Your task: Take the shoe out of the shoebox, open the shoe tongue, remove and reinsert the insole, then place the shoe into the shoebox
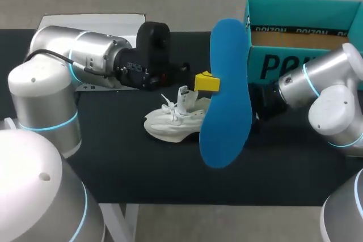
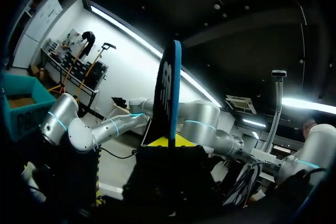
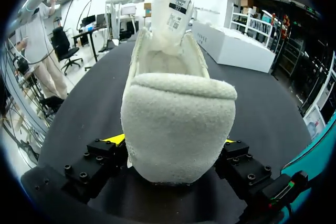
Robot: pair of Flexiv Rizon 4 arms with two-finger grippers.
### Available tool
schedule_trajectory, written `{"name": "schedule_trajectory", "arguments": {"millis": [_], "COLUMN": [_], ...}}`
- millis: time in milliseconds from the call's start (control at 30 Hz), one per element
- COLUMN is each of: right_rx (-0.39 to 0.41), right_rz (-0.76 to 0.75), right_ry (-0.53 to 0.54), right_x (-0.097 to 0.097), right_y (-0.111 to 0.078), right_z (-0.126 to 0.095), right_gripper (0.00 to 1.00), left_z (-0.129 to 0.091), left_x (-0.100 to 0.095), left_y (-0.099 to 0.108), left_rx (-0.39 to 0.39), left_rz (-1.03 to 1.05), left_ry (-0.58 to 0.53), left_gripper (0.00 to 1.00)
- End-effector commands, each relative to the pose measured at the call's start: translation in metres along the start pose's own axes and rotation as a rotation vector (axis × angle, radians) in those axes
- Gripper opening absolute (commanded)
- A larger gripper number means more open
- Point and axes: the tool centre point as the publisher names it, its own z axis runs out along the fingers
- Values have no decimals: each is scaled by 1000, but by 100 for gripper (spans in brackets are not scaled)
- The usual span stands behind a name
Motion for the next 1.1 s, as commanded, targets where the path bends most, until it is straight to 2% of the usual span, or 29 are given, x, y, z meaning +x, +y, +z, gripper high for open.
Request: {"name": "schedule_trajectory", "arguments": {"millis": [33,100,267,333,367,433,667,700,1100], "right_rx": [33,40,139,202,270,307,556,538,538], "right_rz": [15,19,7,-13,-30,-41,-92,-100,-100], "right_ry": [-13,-11,-12,-11,-21,-22,-83,-104,-104], "right_x": [-2,-2,-3,-3,-3,-1,2,3,3], "right_y": [-2,-1,3,6,8,14,39,45,45], "right_z": [-3,-7,-21,-27,-31,-36,-59,-62,-62], "right_gripper": [100,100,100,100,100,100,100,100,100], "left_z": [-5,-6,-7,-6,-6,-6,-4,-4,-4], "left_x": [6,6,8,9,9,10,9,9,9], "left_y": [0,0,-1,-1,-1,-2,-1,-1,-1], "left_rx": [1,-1,-3,-2,-6,-5,1,1,1], "left_rz": [5,-1,-10,-13,-13,-13,-4,-4,-4], "left_ry": [-7,-8,21,27,30,35,45,45,45], "left_gripper": [0,0,0,0,0,0,0,0,0]}}
